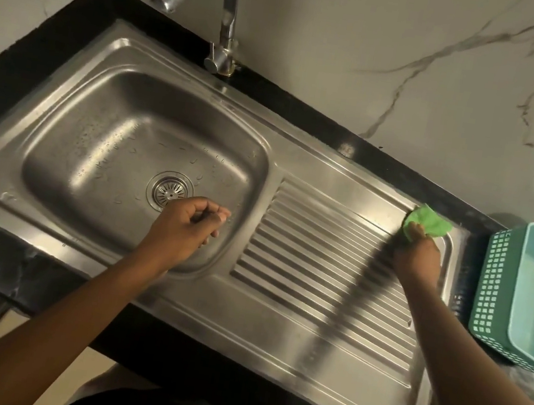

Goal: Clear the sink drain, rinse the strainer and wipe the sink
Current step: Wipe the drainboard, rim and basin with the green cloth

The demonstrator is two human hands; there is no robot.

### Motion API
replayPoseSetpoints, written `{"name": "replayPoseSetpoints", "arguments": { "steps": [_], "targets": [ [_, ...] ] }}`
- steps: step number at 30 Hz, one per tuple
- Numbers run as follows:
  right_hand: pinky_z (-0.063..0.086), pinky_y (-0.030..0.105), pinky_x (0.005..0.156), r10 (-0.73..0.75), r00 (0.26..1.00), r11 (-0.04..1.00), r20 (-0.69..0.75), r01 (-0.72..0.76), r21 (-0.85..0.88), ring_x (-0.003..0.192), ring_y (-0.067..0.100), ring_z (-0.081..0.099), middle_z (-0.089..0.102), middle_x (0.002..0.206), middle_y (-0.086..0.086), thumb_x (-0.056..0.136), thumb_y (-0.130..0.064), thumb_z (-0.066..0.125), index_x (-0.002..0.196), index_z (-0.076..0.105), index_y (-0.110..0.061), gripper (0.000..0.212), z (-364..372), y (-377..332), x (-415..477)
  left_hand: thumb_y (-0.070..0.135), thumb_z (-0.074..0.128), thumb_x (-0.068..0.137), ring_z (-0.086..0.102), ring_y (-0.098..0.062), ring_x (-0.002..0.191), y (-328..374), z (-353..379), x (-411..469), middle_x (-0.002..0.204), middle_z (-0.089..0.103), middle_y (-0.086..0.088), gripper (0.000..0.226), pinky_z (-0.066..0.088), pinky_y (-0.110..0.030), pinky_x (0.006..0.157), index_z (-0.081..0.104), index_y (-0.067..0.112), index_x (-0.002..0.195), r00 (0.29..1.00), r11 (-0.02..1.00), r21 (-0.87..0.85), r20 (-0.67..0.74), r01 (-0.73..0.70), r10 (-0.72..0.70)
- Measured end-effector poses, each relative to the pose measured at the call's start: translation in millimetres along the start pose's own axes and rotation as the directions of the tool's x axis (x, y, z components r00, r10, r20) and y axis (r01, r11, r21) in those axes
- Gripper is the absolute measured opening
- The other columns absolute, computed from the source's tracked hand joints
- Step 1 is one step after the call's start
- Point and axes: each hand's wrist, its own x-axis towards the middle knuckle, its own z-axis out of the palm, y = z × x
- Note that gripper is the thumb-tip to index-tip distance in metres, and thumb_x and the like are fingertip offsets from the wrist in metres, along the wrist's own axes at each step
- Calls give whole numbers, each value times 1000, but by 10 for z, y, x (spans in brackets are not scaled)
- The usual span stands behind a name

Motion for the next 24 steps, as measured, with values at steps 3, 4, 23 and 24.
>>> {"name": "replayPoseSetpoints", "arguments": {
  "steps": [3, 4, 23, 24],
  "targets": [
    [50, 47, 98, 124, 991, 990, -41, -120, 75, 119, 45, 61, 60, 134, 25, 94, -3, 53, 144, 56, -12, 51, 149, -275, -45, 13, 68, 99, 60, -18, 63, -14, 3, -33, 67, 71, 1, 13, 52, -35, 66, 80, 18, 101, 1000, 1000, 0, 7, -8, 8],
    [50, 48, 98, 98, 994, 992, -46, -94, 83, 120, 44, 61, 59, 136, 23, 95, -3, 52, 145, 55, -14, 51, 211, -413, -101, 13, 68, 99, 60, -17, 62, -25, -11, -46, 67, 71, 1, 13, 52, -35, 65, 80, 19, 100, 1000, 1000, 1, 5, -14, 14],
    [34, 47, 123, -699, 618, 642, 360, 764, -64, 158, 26, 23, 32, 169, 1, 95, 3, 56, 160, 37, -16, 70, 795, -2026, -946, 44, 69, 83, 60, -10, 58, -251, -610, -122, 68, 72, 3, 19, 52, -35, 62, 80, 35, 95, 1000, 1000, -21, 29, -2, 2],
    [34, 45, 123, -699, 618, 643, 360, 763, -63, 158, 25, 24, 32, 168, 1, 94, 2, 58, 160, 37, -16, 72, 778, -1964, -1007, 48, 69, 80, 61, -9, 58, -264, -650, -119, 69, 72, 4, 22, 52, -35, 62, 80, 36, 95, 999, 1000, -20, 42, -5, 6]
  ]
}}
